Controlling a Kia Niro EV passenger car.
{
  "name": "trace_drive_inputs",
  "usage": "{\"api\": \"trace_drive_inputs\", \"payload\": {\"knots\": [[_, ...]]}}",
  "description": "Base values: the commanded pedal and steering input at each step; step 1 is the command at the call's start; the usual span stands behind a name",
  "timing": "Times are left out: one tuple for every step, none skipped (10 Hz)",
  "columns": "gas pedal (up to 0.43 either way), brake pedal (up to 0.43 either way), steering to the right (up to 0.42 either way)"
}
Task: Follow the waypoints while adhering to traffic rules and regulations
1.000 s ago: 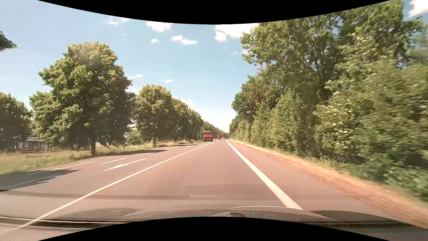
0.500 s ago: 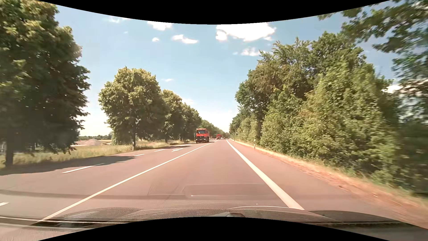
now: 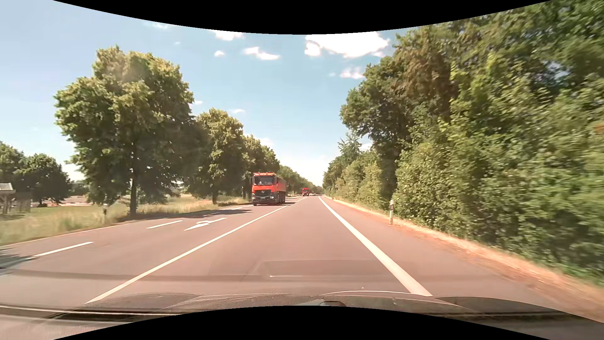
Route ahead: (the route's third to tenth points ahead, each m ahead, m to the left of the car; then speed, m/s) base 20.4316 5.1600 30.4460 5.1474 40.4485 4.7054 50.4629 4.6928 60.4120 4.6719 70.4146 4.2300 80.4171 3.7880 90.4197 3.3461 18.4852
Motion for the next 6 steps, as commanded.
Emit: {"api": "trace_drive_inputs", "payload": {"knots": [[0.248, 0.000, 0.005], [0.248, 0.000, 0.005], [0.248, 0.000, 0.005], [0.248, 0.000, 0.005], [0.248, 0.000, 0.005], [0.248, 0.000, 0.005]]}}
